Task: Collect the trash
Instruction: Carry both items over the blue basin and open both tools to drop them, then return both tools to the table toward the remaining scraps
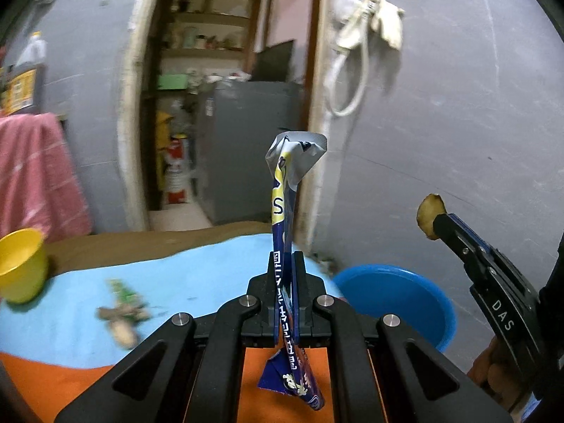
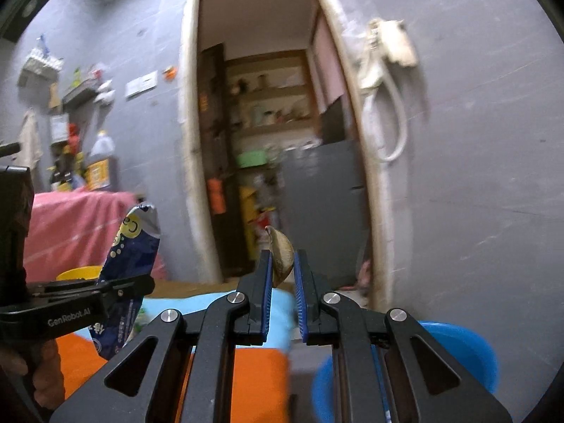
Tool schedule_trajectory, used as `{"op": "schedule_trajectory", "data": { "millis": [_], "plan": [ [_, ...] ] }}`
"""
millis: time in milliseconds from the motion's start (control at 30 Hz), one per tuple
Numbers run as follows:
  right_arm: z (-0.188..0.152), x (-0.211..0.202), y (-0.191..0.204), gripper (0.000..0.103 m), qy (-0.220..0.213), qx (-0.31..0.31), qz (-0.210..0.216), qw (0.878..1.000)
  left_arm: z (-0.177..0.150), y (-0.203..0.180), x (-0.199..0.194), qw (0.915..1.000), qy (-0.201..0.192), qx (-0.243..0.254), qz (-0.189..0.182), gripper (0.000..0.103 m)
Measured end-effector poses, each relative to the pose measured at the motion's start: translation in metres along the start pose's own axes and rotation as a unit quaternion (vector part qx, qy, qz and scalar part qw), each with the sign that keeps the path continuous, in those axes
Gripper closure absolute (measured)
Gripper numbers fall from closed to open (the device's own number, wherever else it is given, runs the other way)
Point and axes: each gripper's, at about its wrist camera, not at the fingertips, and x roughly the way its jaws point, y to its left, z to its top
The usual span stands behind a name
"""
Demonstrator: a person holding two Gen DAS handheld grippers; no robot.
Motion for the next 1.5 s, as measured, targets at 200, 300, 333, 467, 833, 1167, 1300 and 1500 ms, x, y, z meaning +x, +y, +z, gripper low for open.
{"op": "schedule_trajectory", "data": {
  "millis": [200, 300, 333, 467, 833, 1167, 1300, 1500],
  "plan": [
    [-0.004, 0.000, -0.052, 0.093, 0.021, 0.043, -0.061, 0.997, 0.007, -0.044, 0.050, 0.9963, 0.064, 0.000, -0.058, 0.100],
    [-0.009, 0.001, -0.080, 0.093, 0.045, 0.067, -0.092, 0.993, 0.006, -0.063, 0.080, 0.9895, 0.115, -0.007, -0.087, 0.100],
    [-0.011, 0.002, -0.085, 0.093, 0.054, 0.073, -0.099, 0.991, 0.005, -0.069, 0.089, 0.9870, 0.130, -0.007, -0.094, 0.100],
    [-0.022, 0.009, -0.110, 0.093, 0.093, 0.102, -0.119, 0.983, 0.000, -0.083, 0.120, 0.9780, 0.177, -0.013, -0.109, 0.099],
    [-0.039, 0.013, -0.140, 0.092, 0.160, 0.152, -0.125, 0.967, -0.013, -0.080, 0.163, 0.9688, 0.219, -0.057, -0.101, 0.066],
    [-0.031, 0.014, -0.133, 0.074, 0.140, 0.136, -0.131, 0.972, -0.003, -0.056, 0.125, 0.9836, 0.153, -0.065, -0.069, 0.052],
    [-0.025, 0.011, -0.122, 0.074, 0.119, 0.121, -0.132, 0.977, 0.008, -0.039, 0.105, 0.9894, 0.122, -0.068, -0.042, 0.049],
    [-0.012, 0.011, -0.097, 0.054, 0.080, 0.098, -0.121, 0.985, 0.022, -0.006, 0.064, 0.9958, 0.062, -0.066, 0.008, 0.028]
  ]
}}
